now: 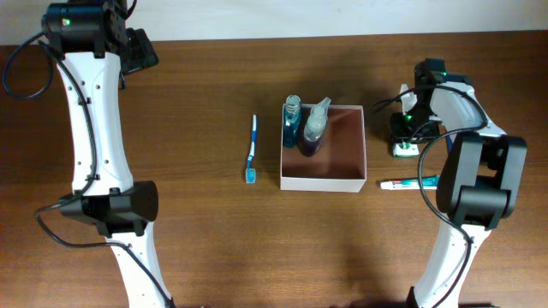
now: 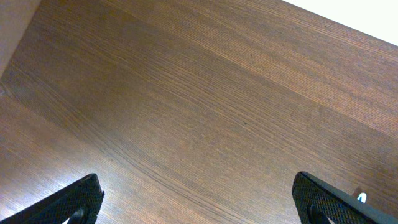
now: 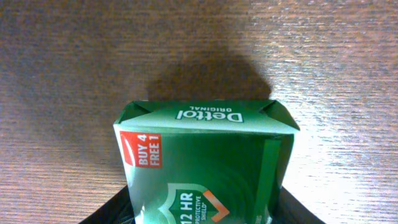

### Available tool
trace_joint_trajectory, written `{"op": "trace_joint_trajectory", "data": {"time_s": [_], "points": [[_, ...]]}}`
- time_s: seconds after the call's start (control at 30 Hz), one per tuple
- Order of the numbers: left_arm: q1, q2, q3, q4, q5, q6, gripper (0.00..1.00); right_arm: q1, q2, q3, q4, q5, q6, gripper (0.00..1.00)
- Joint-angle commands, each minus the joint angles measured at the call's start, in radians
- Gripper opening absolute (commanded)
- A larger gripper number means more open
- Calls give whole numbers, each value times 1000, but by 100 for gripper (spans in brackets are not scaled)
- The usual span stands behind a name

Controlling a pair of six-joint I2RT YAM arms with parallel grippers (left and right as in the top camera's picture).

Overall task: Pack container
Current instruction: 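Lower the right gripper over the soap box and close on it, then carry the soap box left and drop it into the pink box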

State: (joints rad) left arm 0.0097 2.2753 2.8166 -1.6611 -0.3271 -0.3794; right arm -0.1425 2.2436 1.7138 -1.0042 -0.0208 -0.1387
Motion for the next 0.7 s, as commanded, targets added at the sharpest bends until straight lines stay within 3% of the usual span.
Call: {"op": "trace_joint_trajectory", "data": {"time_s": [0.0,0.23,0.4,0.67], "points": [[6,4,-5,-5,-18,-9,99,-3,7,40,-14,-9,-3,49],[6,4,-5,-5,-18,-9,99,-3,7,186,-113,-9,-3,49],[6,4,-5,-5,-18,-9,99,-3,7,382,-284,-33,55,49],[6,4,-5,-4,-18,-9,99,5,7,657,-542,-309,95,50]]}}
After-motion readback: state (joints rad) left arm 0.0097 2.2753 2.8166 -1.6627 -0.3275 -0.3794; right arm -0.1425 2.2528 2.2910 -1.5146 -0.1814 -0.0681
